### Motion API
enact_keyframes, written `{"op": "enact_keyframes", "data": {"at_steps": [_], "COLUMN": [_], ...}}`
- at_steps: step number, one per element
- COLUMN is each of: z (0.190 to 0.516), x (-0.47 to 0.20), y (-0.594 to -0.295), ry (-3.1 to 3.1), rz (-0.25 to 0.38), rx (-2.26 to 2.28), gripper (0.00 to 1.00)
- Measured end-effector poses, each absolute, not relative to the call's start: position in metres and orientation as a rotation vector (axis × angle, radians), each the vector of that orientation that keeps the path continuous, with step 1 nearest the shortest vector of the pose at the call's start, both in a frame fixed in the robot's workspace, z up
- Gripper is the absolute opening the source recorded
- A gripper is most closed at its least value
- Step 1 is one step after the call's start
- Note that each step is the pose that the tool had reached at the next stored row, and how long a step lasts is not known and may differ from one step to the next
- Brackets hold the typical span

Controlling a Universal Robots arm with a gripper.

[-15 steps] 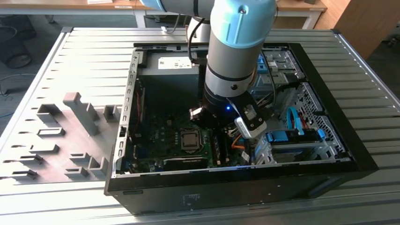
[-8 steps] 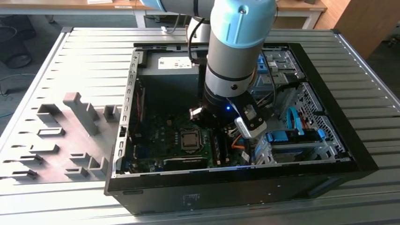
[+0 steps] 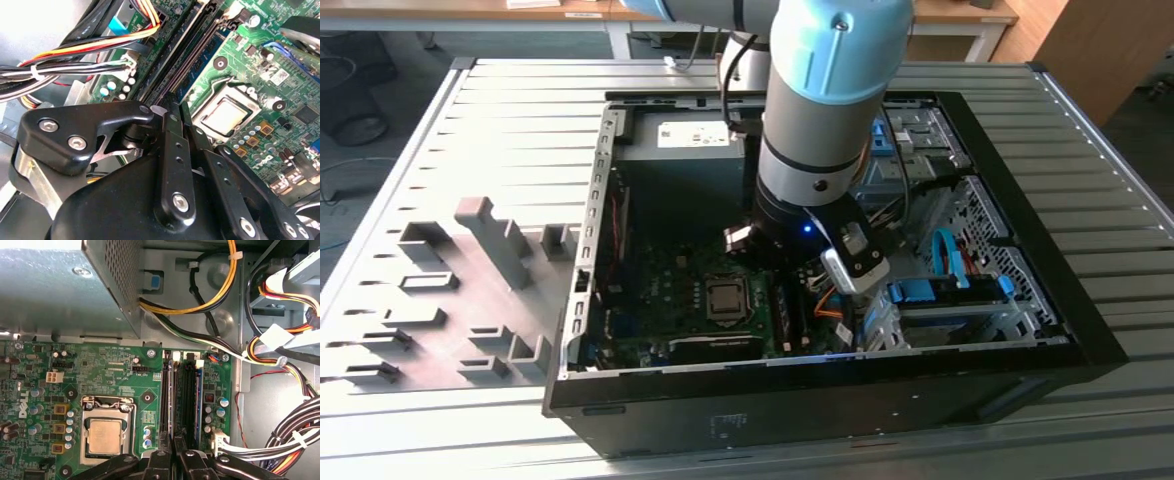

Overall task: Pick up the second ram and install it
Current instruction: 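Insert the second ram into the second slot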

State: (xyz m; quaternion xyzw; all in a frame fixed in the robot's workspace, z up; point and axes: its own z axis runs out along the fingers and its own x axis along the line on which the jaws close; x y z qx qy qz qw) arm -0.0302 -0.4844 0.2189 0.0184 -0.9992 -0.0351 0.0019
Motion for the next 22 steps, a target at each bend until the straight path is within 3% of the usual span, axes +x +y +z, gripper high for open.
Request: {"op": "enact_keyframes", "data": {"at_steps": [22], "z": [0.2208], "x": [-0.028], "y": [-0.4845], "ry": [-3.136], "rz": [-0.09], "rx": [-0.015], "gripper": [0.14]}}
